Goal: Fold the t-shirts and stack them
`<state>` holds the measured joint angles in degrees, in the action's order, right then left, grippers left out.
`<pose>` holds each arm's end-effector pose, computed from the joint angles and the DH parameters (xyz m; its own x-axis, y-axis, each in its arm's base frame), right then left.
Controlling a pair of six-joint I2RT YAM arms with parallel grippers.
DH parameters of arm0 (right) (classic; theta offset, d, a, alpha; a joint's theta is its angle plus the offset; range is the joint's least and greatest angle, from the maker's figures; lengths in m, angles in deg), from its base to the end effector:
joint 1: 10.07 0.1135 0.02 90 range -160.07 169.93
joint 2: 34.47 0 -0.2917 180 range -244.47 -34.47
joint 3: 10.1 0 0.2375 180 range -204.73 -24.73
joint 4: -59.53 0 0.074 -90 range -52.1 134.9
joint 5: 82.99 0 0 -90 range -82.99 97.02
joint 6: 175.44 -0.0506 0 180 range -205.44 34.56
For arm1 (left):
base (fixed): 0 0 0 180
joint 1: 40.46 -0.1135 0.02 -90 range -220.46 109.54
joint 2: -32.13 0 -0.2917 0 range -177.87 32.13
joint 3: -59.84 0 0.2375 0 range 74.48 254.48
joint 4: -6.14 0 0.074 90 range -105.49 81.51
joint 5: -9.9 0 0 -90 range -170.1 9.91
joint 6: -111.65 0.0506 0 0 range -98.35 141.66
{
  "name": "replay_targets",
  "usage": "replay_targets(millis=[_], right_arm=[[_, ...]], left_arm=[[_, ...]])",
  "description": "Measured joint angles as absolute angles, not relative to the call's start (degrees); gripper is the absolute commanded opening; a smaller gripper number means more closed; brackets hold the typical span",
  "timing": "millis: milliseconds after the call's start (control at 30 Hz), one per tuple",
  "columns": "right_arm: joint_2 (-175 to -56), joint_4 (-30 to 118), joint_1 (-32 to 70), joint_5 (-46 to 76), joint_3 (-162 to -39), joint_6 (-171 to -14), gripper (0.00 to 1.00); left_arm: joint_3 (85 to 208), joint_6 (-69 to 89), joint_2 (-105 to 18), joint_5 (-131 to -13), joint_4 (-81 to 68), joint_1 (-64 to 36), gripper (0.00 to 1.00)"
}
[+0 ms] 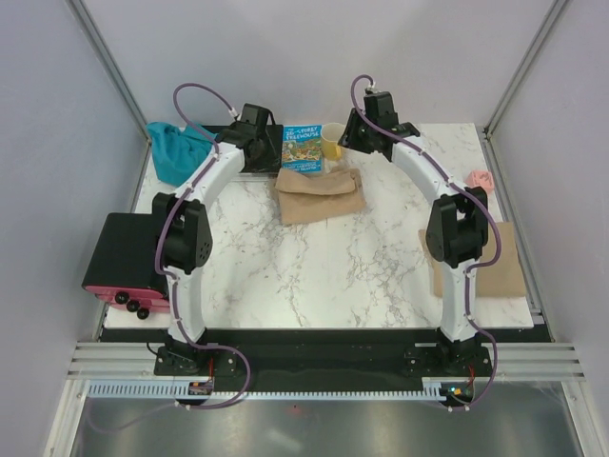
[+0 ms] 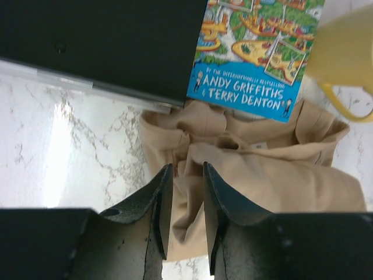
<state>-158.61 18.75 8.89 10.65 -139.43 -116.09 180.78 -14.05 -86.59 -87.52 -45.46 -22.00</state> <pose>0.4921 0.1725 0.3040 -0.6637 0.3099 -0.6808 -0.0404 0.8939 0.4464 0.4558 -0.1453 0.2843 -0.7214 -0.3692 -0.5859 -0.2299 0.9257 -0.3003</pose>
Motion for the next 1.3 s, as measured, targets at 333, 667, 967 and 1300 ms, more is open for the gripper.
replay_targets(millis=[333, 667, 967, 1300], right_arm=[[-145.52, 18.68, 8.7, 12.71, -126.27, -109.16, 0.3], [-121.73, 21.96, 17.48, 13.04, -100.81, -104.92, 0.0], [-134.83, 25.37, 18.73, 11.57, -98.67, -103.92, 0.0], [-142.61, 29.63, 18.97, 9.93, -101.07, -103.22, 0.0]], left_arm=[[182.13, -13.85, -86.87, -87.23, -45.83, -23.29, 0.29], [157.37, -12.52, -63.26, -83.93, -39.8, -13.94, 0.02], [158.35, -11.14, -73.56, -81.61, -33.42, -9.37, 0.02], [160.32, -9.7, -83.09, -81.05, -32.22, -8.56, 0.02]])
